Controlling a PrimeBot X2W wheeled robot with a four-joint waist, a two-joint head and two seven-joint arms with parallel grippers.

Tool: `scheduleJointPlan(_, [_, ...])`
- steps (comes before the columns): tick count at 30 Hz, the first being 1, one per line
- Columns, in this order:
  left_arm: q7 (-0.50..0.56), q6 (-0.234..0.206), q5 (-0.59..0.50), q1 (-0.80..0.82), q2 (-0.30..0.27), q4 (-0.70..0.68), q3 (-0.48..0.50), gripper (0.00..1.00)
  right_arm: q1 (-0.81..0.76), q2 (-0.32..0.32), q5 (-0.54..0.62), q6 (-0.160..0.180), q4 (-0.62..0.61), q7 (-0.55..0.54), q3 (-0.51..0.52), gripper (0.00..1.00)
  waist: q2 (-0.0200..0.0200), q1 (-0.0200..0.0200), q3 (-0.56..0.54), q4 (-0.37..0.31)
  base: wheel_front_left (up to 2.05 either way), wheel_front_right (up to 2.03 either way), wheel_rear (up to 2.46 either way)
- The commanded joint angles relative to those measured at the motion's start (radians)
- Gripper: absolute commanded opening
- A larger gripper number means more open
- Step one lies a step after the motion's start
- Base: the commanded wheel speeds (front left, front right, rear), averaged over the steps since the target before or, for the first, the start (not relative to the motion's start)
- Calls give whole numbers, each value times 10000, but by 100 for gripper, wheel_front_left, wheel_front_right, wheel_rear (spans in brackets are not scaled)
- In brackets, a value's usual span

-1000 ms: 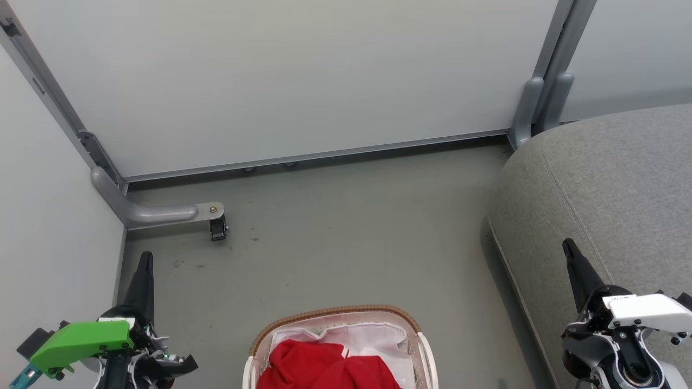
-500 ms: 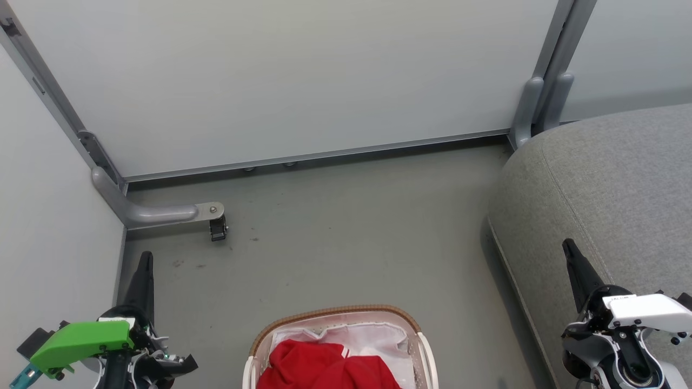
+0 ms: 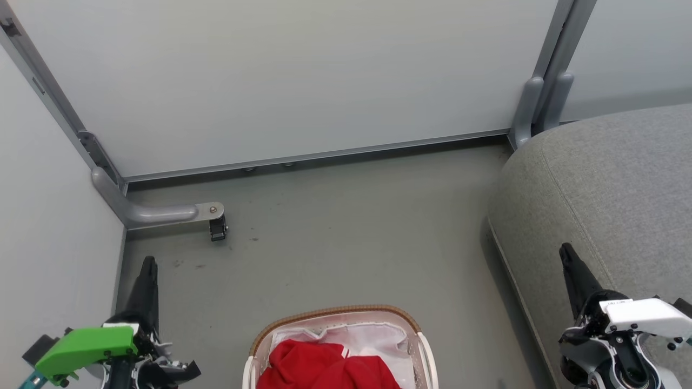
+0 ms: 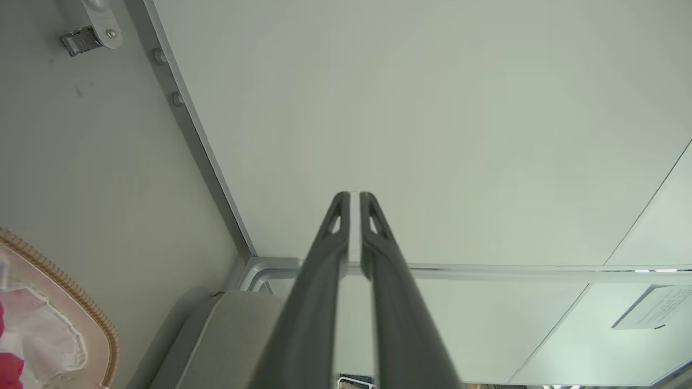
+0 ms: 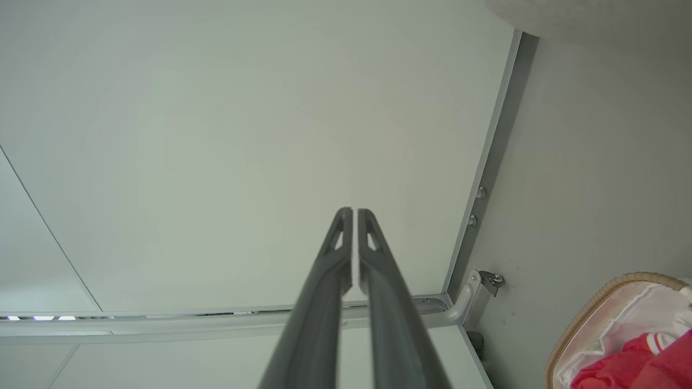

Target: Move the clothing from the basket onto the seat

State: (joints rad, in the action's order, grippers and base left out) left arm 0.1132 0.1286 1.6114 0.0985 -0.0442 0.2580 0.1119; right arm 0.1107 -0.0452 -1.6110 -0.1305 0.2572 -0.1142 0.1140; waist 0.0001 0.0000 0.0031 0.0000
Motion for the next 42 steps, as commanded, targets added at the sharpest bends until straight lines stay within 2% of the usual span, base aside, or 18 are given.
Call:
scheduleJointPlan(1, [-11, 0, -3, -19, 9, 46, -4, 100, -14, 9, 6, 0, 27, 4, -6, 100, -1, 0, 2, 0, 0, 0, 0])
scheduleJointPlan(7, [-256, -7, -251, -27, 5, 264, -110, 100, -51, -60, 225, 0, 54, 224, -156, 100, -1, 0, 14, 2, 0, 0, 0])
scheduleJointPlan(11, [-453, -5, -822, 44, -35, 307, -188, 100, 12, -268, 679, 0, 57, 453, -437, 100, -1, 0, 23, 4, 0, 0, 0])
scheduleJointPlan(29, [-1249, 3, -4894, 168, -245, 665, -679, 100, 222, -514, 4178, -1, 187, 1252, -789, 100, -1, 0, 54, 38, 0, 0, 0])
scheduleJointPlan(42, [-1720, -55, -7270, 118, -345, 790, -978, 100, 222, -648, 6351, -2, 309, 1732, -1100, 100, -1, 0, 45, 56, 0, 0, 0])
